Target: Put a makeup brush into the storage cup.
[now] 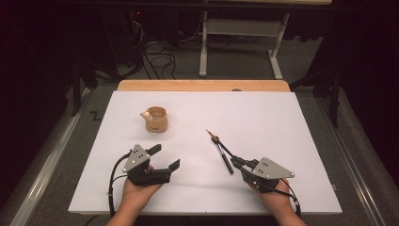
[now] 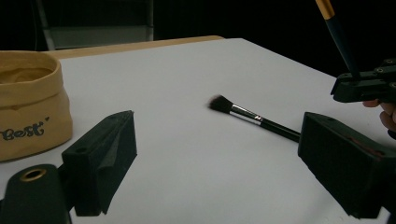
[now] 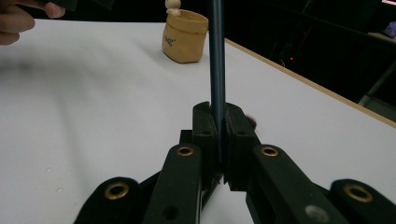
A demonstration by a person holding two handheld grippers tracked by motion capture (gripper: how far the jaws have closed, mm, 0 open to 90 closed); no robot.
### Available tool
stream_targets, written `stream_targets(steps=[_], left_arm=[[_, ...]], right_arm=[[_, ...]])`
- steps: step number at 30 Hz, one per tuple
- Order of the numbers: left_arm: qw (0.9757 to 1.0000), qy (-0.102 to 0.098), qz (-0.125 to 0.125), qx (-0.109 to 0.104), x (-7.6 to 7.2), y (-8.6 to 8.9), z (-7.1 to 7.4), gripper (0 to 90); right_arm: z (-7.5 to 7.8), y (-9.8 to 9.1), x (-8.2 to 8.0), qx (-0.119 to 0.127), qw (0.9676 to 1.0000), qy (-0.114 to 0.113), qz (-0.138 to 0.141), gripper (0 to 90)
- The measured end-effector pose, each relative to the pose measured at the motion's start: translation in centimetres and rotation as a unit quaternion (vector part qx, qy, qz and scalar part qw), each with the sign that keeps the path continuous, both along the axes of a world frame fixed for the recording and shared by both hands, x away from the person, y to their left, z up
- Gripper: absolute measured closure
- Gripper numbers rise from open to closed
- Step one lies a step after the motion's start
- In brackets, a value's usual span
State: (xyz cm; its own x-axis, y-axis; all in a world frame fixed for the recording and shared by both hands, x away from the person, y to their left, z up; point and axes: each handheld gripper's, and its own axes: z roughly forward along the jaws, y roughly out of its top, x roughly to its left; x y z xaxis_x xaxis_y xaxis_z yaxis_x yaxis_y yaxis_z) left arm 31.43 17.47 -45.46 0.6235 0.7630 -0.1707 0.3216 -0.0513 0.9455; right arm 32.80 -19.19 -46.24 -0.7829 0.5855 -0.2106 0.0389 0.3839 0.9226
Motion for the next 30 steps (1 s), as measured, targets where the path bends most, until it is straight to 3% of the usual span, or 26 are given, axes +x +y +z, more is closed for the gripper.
stream_targets(steps=[6,13,30], left_arm=[[1.0,-0.003,-0.002,-0.006,0.3,-0.4,0.5,13.0],[0.9998,-0.007,-0.008,-0.014,0.4,-1.0,0.9,14.0],[0.9992,-0.01,-0.027,-0.029,0.5,-2.7,1.9,13.4]], right_arm=[[0.8,0.4,0.4,-0.011,0.9999,-0.006,0.001,86.7],[1.9,1.4,0.7,-0.005,0.9998,-0.017,0.012,86.7],[0.8,2.5,0.4,0.003,0.9995,-0.026,0.02,86.7]])
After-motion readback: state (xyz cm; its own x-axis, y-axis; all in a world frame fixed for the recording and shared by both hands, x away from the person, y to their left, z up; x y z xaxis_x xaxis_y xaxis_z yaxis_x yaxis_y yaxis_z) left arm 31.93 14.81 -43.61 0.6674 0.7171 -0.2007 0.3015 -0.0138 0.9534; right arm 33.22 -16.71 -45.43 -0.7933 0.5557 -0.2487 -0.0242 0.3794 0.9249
